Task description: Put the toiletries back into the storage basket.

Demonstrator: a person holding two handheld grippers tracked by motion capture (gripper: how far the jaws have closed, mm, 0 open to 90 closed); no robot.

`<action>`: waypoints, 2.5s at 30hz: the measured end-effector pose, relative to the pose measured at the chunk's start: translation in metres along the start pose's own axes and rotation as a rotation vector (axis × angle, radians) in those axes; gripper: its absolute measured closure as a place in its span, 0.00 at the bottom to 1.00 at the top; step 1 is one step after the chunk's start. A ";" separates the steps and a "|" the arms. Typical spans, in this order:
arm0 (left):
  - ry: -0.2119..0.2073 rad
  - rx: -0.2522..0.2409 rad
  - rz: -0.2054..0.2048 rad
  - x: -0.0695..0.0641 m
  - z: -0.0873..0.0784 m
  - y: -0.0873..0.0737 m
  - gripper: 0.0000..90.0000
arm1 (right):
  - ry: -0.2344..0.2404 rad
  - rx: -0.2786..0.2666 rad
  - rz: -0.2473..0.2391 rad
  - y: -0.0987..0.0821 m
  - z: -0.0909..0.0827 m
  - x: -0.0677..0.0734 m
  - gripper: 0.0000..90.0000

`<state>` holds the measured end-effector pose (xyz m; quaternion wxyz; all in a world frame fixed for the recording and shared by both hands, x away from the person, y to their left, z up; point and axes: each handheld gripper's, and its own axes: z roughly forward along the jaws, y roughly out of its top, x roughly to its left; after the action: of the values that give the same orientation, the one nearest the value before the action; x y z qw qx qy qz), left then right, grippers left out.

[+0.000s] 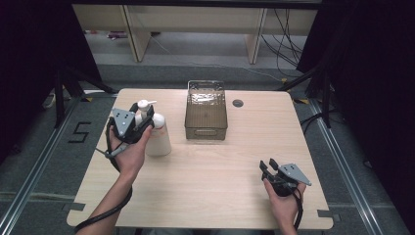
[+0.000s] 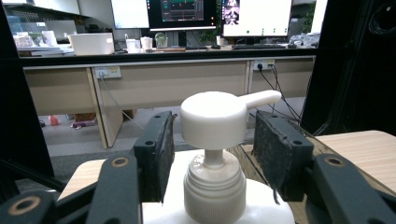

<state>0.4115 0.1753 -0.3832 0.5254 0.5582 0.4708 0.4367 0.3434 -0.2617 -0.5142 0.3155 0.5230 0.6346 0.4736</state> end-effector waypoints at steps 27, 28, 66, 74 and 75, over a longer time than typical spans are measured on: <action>-0.005 0.022 -0.008 0.000 0.002 0.003 0.66 | 0.021 0.020 -0.001 0.001 0.001 0.000 0.64; -0.008 0.023 -0.008 -0.001 0.002 0.003 0.66 | 0.027 0.014 -0.006 0.001 0.001 -0.001 0.64; -0.093 -0.033 -0.028 -0.037 0.004 0.034 0.66 | 0.027 0.020 -0.002 0.001 0.001 0.000 0.64; -0.101 -0.043 -0.022 -0.041 0.006 0.039 0.66 | 0.018 0.031 -0.007 0.001 0.001 0.000 0.64; -0.103 -0.043 -0.022 -0.042 0.006 0.040 0.66 | 0.024 0.023 -0.004 0.001 0.001 0.000 0.64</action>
<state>0.4126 0.1328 -0.3435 0.5654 0.5633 0.4399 0.4117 0.3449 -0.2614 -0.5138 0.3028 0.5198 0.6447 0.4717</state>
